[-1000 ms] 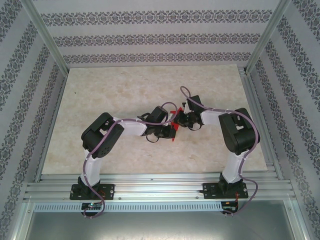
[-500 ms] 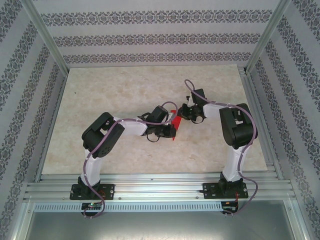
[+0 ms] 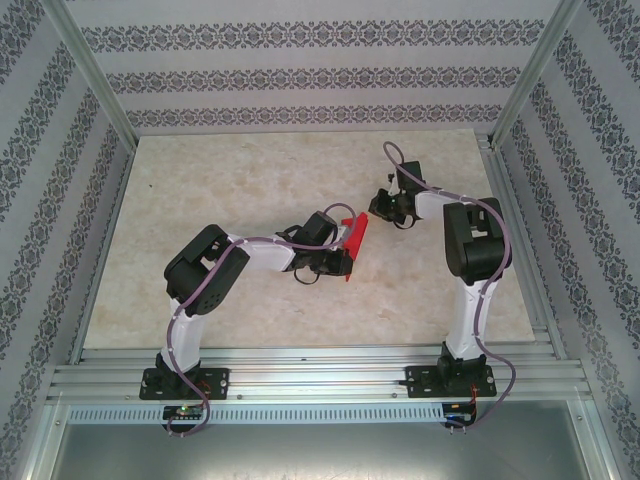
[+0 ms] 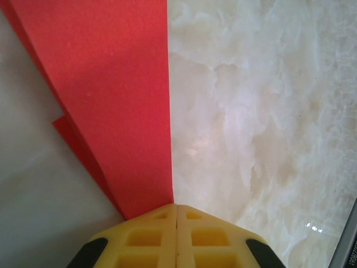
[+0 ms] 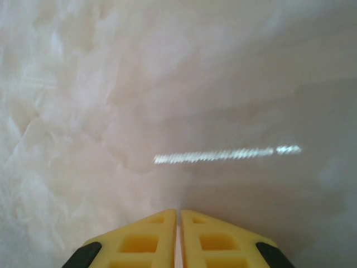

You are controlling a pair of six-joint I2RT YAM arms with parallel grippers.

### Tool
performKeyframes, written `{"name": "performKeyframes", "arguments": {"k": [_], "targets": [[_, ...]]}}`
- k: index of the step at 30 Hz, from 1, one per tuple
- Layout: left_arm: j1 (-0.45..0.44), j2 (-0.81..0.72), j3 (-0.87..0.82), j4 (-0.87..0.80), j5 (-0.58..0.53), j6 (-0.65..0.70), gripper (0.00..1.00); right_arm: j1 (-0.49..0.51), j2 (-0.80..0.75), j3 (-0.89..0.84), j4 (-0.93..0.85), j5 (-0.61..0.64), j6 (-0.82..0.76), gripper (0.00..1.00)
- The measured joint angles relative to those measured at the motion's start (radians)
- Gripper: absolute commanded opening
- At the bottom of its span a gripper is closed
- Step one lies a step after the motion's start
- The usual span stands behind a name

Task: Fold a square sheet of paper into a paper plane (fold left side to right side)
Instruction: Fold the wing for the fifth time at the center of the table.

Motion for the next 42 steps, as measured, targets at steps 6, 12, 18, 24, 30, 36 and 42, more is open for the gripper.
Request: {"name": "performKeyframes", "arguments": {"k": [6,12,18,24,30,36,42], "targets": [[0.000,0.000,0.000,0.000,0.003,0.000,0.09,-0.015,-0.042,-0.024,0.011,0.041,0.003,0.12],[0.000,0.000,0.000,0.000,0.004,0.000,0.10,0.014,-0.272,-0.219,0.077,-0.002,0.063,0.13],[0.000,0.000,0.000,0.000,0.004,0.000,0.10,0.122,-0.311,-0.344,0.194,-0.073,0.162,0.13],[-0.001,-0.001,0.000,0.000,0.004,0.000,0.11,0.180,-0.210,-0.360,0.240,-0.082,0.200,0.12],[-0.005,-0.010,-0.014,0.004,0.003,0.031,0.11,0.177,-0.183,-0.332,0.195,-0.045,0.188,0.12],[-0.021,-0.030,-0.040,0.003,-0.007,0.072,0.11,0.177,-0.177,-0.317,0.164,-0.049,0.185,0.12],[-0.046,-0.065,-0.086,0.004,-0.017,0.079,0.11,0.178,-0.176,-0.313,0.146,-0.067,0.185,0.12]]}}
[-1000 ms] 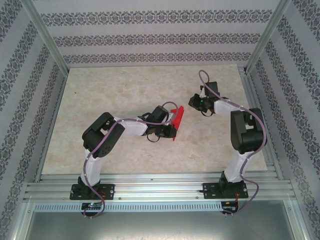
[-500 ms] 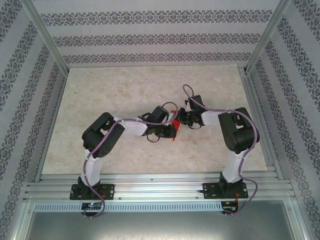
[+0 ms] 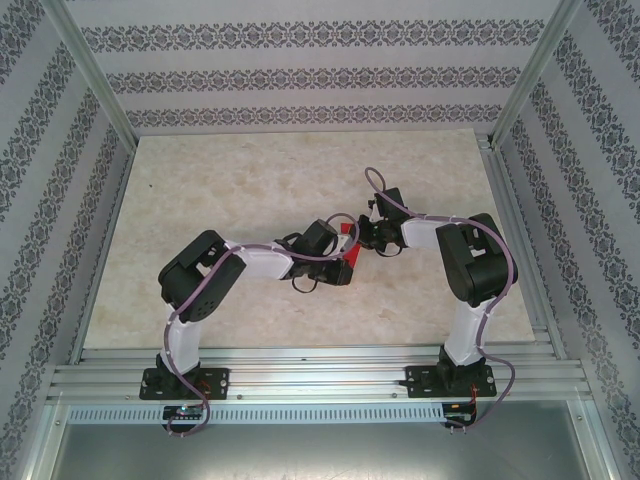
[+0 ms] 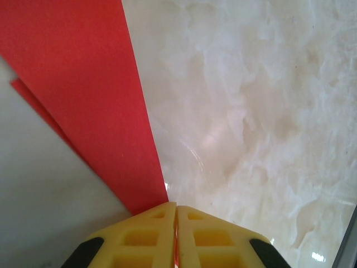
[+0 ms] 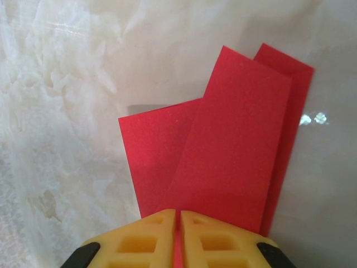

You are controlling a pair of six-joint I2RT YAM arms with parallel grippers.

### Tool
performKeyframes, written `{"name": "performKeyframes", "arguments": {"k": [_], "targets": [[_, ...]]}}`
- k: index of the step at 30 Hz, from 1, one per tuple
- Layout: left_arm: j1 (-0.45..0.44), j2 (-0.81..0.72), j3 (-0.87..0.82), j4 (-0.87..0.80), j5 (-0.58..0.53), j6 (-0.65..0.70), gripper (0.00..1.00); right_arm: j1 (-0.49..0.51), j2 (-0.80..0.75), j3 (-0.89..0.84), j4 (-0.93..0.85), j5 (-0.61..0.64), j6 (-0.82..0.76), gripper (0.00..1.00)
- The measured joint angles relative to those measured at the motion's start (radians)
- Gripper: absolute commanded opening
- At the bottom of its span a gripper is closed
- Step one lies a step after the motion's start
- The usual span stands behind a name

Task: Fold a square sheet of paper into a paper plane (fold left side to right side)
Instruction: Fold the wing for the fifth time at the center of the table.

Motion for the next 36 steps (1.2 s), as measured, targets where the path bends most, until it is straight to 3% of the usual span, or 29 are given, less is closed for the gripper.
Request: {"name": "performKeyframes", "arguments": {"k": [12,17,22,26,33,36], "targets": [[-0.040,-0.092,-0.090,-0.092,0.067,-0.001,0.10,-0.003,0.008,0.005,0.034,0.004,-0.004,0.14],[0.000,-0.200,-0.104,-0.223,0.104,0.005,0.18,-0.003,-0.039,0.032,-0.055,0.073,-0.048,0.19],[0.142,-0.336,-0.073,-0.265,0.091,0.023,0.25,0.000,-0.197,0.074,-0.190,0.208,-0.109,0.25],[0.249,-0.381,-0.055,-0.266,0.015,0.023,0.27,0.050,-0.262,0.129,-0.296,0.356,-0.153,0.35],[0.332,-0.475,-0.101,-0.263,-0.158,-0.003,0.33,0.286,-0.149,0.311,-0.539,0.624,-0.205,0.49],[0.336,-0.534,-0.147,-0.263,-0.198,-0.008,0.34,0.335,-0.048,0.413,-0.629,0.710,-0.210,0.50]]}}
